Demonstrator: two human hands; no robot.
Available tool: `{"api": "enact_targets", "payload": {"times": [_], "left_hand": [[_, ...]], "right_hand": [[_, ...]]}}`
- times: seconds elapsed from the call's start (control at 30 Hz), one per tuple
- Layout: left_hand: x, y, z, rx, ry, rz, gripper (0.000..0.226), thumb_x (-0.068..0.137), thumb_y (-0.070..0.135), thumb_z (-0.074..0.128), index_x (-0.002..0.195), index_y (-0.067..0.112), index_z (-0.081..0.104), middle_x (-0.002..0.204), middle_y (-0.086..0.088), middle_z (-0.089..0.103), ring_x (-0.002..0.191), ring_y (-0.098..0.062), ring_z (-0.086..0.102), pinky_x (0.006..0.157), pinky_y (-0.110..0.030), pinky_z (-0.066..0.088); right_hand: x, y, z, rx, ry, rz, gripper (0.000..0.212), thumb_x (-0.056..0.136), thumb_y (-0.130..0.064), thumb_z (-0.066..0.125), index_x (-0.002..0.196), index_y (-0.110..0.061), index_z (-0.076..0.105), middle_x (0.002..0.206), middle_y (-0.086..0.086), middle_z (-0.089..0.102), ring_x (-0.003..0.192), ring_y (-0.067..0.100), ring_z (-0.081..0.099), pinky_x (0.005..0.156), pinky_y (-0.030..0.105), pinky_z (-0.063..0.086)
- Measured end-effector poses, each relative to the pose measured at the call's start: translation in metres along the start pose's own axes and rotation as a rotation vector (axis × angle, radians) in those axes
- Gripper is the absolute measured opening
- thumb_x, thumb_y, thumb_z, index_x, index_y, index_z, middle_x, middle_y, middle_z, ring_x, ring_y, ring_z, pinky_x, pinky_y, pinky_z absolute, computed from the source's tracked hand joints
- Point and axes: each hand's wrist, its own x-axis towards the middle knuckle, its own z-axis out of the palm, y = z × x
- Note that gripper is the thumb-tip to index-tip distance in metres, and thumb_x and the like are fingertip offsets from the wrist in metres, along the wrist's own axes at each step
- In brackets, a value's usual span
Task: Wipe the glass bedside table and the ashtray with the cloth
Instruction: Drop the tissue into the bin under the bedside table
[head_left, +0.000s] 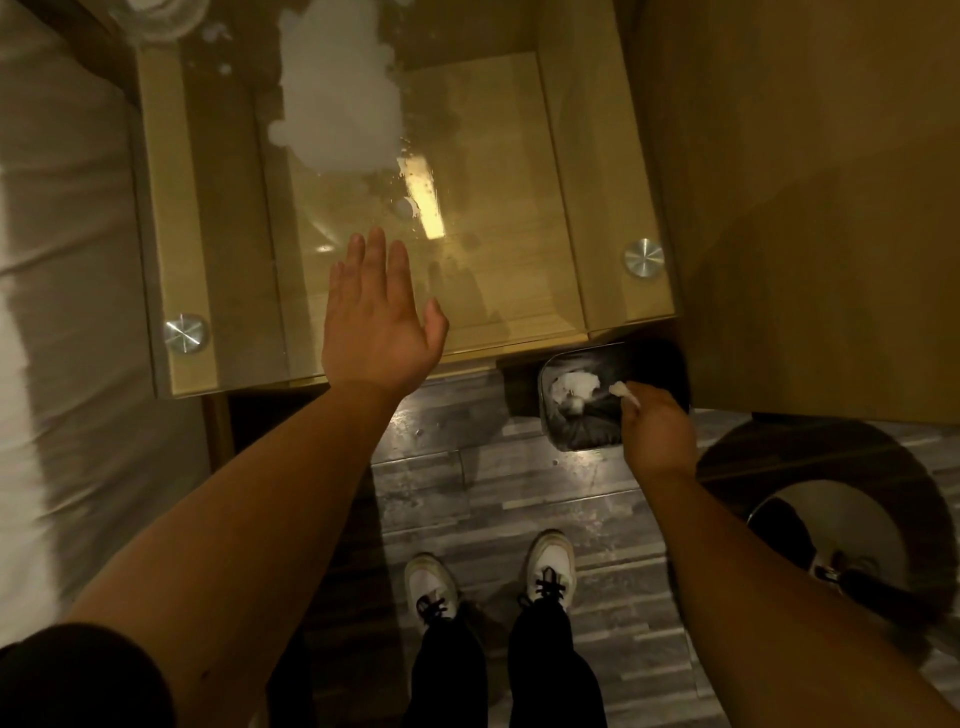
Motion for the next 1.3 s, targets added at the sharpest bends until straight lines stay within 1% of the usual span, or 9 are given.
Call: {"api": "enact_targets", "payload": {"times": [0.2,0.5,0.63,0.8,0.93,1.07,1.13,1.2,1.3], "left_hand": [[0.000,0.000,0.001,-0.007,0.011,-0.002,0.068,0.093,0.042,0.028,0.147,0.000,0.032,0.155,-0.022,0.025,0.146,-0.035,0.017,0.118,-0.050,0.016],[-0.001,0.000,0.001,-0.017,0.009,-0.004,0.068,0.093,0.041,0.027,0.147,0.001,0.032,0.155,-0.022,0.026,0.146,-0.035,0.018,0.119,-0.049,0.015],[-0.001,0.000,-0.001,-0.019,-0.014,-0.008,0.068,0.094,0.042,0.027,0.148,0.002,0.029,0.157,-0.021,0.023,0.147,-0.033,0.015,0.119,-0.048,0.013],[-0.002,0.001,-0.009,-0.003,-0.091,-0.004,0.069,0.095,0.045,0.023,0.149,0.002,0.025,0.157,-0.021,0.020,0.147,-0.034,0.012,0.120,-0.048,0.012],[-0.005,0.000,-0.032,-0.028,-0.169,0.003,0.071,0.097,0.048,0.025,0.152,0.005,0.015,0.160,-0.018,0.012,0.148,-0.033,0.005,0.120,-0.047,0.006],[-0.020,-0.020,-0.070,-0.039,-0.153,-0.034,0.076,0.096,0.055,0.023,0.154,0.008,0.009,0.161,-0.016,0.007,0.149,-0.030,0.000,0.120,-0.046,0.000],[-0.025,-0.035,-0.090,-0.019,-0.145,-0.060,0.078,0.095,0.057,0.022,0.153,0.008,0.008,0.161,-0.015,0.007,0.149,-0.030,0.000,0.120,-0.046,0.001],[-0.028,-0.053,-0.110,-0.024,-0.119,-0.089,0.080,0.095,0.059,0.023,0.153,0.007,0.008,0.161,-0.015,0.009,0.149,-0.030,0.001,0.120,-0.046,0.003],[-0.028,-0.079,-0.134,-0.108,-0.081,-0.132,0.082,0.094,0.059,0.029,0.153,0.007,0.009,0.161,-0.014,0.010,0.149,-0.028,0.003,0.121,-0.045,0.006]], "right_hand": [[-0.001,-0.008,0.010,0.109,-0.141,0.011,0.048,0.091,-0.026,0.062,0.136,-0.014,0.051,0.133,0.017,0.052,0.119,0.035,0.050,0.098,0.043,0.044],[-0.016,-0.012,0.011,-0.031,-0.183,-0.055,0.045,0.091,-0.033,0.058,0.131,-0.012,0.055,0.136,0.015,0.052,0.123,0.036,0.044,0.101,0.048,0.041],[-0.025,-0.022,0.004,-0.131,-0.160,-0.162,0.047,0.090,-0.039,0.054,0.128,-0.012,0.058,0.135,0.015,0.054,0.124,0.036,0.045,0.104,0.046,0.039],[-0.035,-0.046,-0.024,-0.259,-0.081,-0.388,0.042,0.085,-0.038,0.055,0.116,-0.012,0.065,0.120,0.014,0.063,0.109,0.034,0.057,0.094,0.044,0.046],[-0.041,-0.084,-0.060,-0.331,-0.051,-0.529,0.043,0.086,-0.041,0.052,0.117,-0.014,0.064,0.119,0.008,0.064,0.108,0.029,0.058,0.093,0.042,0.046],[-0.040,-0.137,-0.086,-0.370,-0.017,-0.625,0.050,0.086,-0.045,0.041,0.114,-0.012,0.066,0.112,0.009,0.066,0.100,0.031,0.061,0.087,0.043,0.049],[-0.037,-0.168,-0.093,-0.382,0.004,-0.676,0.045,0.088,-0.042,0.048,0.116,-0.010,0.065,0.113,0.011,0.066,0.101,0.032,0.061,0.086,0.043,0.049],[-0.036,-0.205,-0.096,-0.401,0.017,-0.713,0.044,0.088,-0.038,0.059,0.122,-0.011,0.062,0.119,0.012,0.063,0.107,0.033,0.058,0.089,0.044,0.047],[-0.039,-0.264,-0.098,-0.415,0.025,-0.780,0.053,0.091,-0.045,0.055,0.133,-0.013,0.052,0.131,0.011,0.056,0.120,0.031,0.051,0.100,0.045,0.041]]}}
